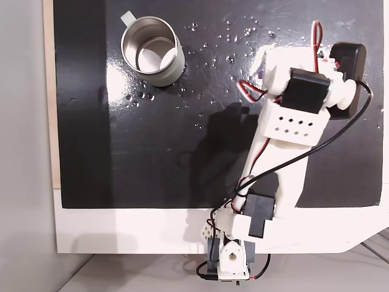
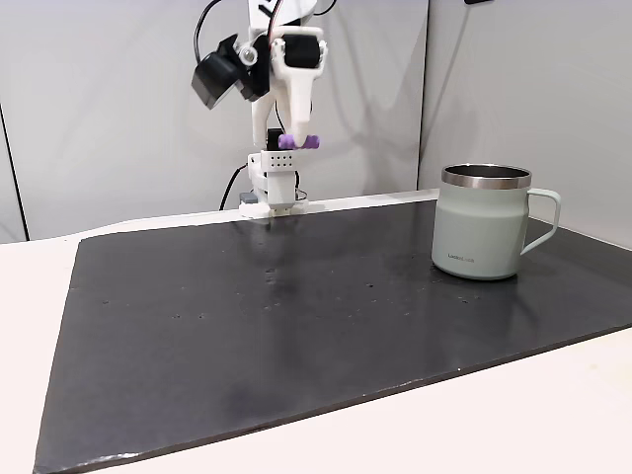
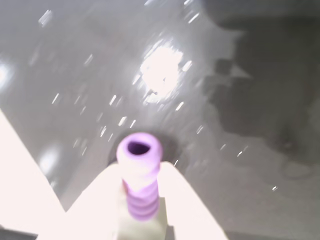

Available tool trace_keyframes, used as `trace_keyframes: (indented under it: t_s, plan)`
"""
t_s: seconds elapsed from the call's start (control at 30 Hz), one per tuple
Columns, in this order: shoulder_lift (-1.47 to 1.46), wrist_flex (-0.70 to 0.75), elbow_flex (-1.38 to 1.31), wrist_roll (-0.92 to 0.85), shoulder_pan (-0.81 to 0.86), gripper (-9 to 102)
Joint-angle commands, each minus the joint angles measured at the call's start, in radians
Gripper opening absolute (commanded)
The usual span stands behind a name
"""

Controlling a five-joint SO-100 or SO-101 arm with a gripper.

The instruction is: Grasp a pengrip and put it in the cup.

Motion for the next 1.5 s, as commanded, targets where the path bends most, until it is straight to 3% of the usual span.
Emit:
trace_keyframes:
  t_s: [0.0,0.33,0.73,1.3,1.47]
  plan:
    - [0.061,0.017,-0.114,0.012,-0.098,0]
    - [-0.126,0.017,-0.382,0.067,-0.33,0]
    - [-0.439,-0.038,-0.721,0.077,-0.46,0]
    - [-0.571,-0.078,-0.815,0.075,-0.572,0]
    - [-0.571,-0.077,-0.827,0.08,-0.565,18]
